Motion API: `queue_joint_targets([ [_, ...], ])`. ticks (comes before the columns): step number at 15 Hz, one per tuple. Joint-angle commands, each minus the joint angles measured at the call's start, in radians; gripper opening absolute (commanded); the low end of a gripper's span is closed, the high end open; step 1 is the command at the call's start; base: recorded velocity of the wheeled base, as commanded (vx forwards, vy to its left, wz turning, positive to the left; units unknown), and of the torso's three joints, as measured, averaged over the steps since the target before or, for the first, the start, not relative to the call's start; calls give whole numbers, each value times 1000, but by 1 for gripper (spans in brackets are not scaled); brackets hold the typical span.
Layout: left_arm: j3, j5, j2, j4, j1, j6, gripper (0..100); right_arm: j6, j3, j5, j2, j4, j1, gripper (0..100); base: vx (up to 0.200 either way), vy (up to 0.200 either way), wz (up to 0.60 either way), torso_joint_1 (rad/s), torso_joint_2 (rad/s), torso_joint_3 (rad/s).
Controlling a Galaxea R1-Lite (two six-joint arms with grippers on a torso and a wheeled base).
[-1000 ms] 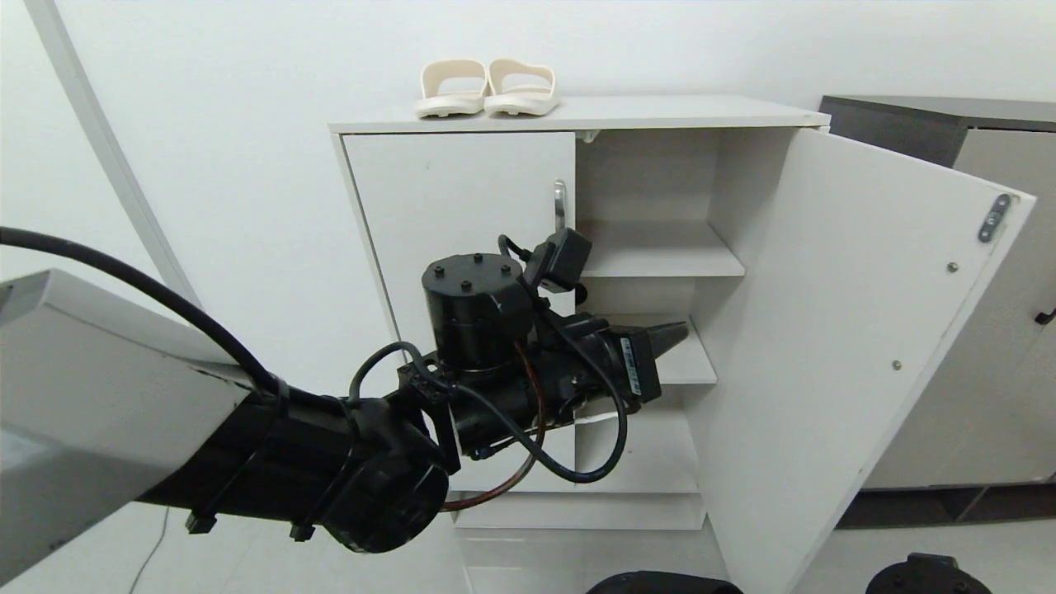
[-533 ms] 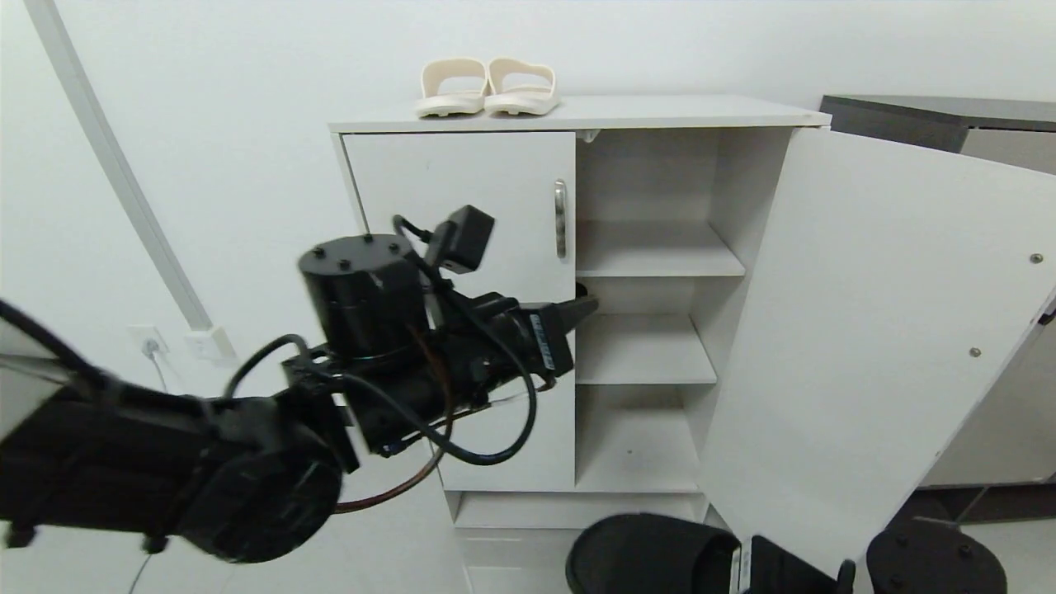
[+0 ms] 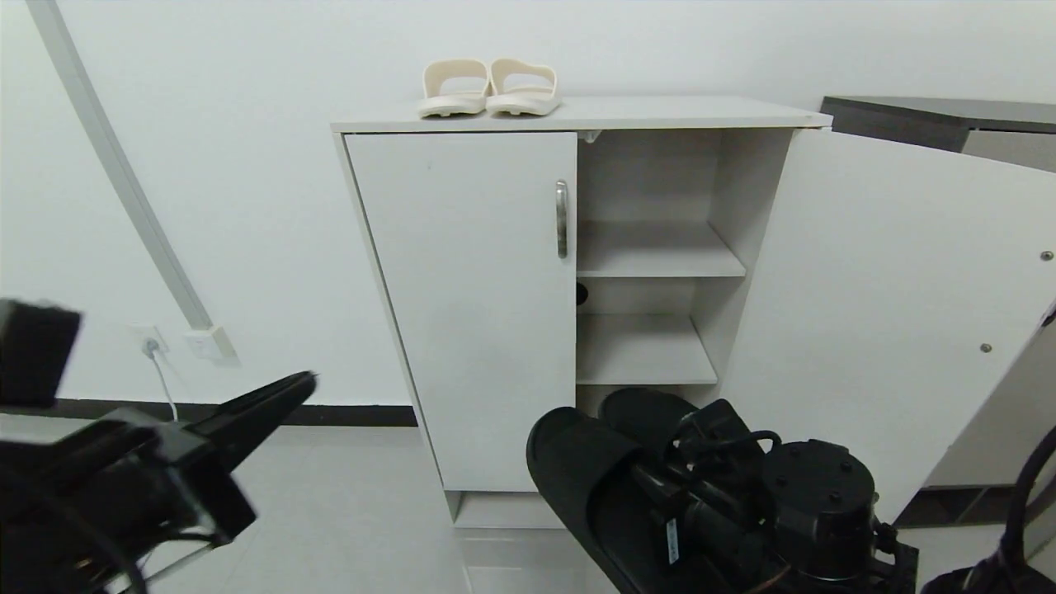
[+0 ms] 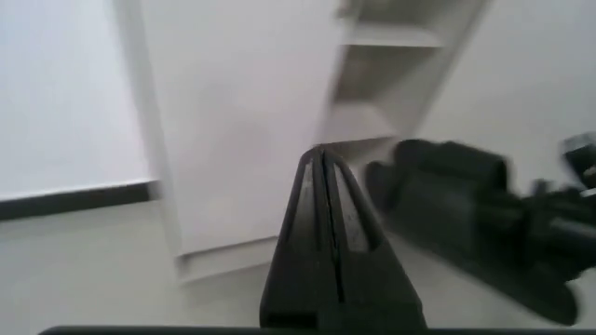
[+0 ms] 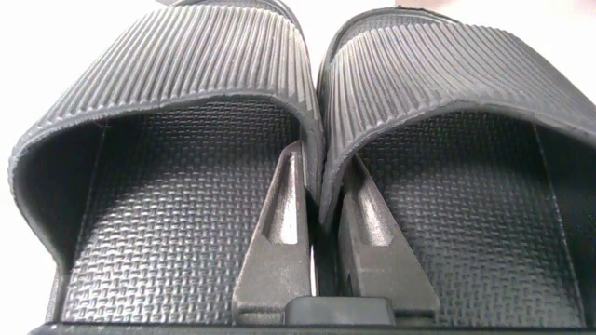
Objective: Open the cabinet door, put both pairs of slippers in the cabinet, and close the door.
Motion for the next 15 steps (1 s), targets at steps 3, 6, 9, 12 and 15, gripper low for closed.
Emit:
queue_joint_targets([
  [3, 167, 52, -780, 570, 348, 90, 0, 3, -19, -2, 58, -6, -7, 0, 0, 0, 0, 0, 0, 0],
  [6, 230, 45, -915, 674, 351, 73, 0, 3, -12, -3, 60, -22, -7, 0, 0, 0, 0, 0, 0, 0],
  [9, 325, 44, -915, 573, 351, 90, 0, 3, -7, -3, 60, -35, -9, 0, 0, 0, 0, 0, 0, 0],
  [12, 323, -28, -916, 615, 351, 119, 0, 1, -6, -3, 69, -39, -9, 0, 0, 0, 0, 0, 0, 0],
  [15, 320, -34, -909, 653, 424, 132, 0, 0, -4, -3, 73, -44, -10, 0, 0, 0, 0, 0, 0, 0],
])
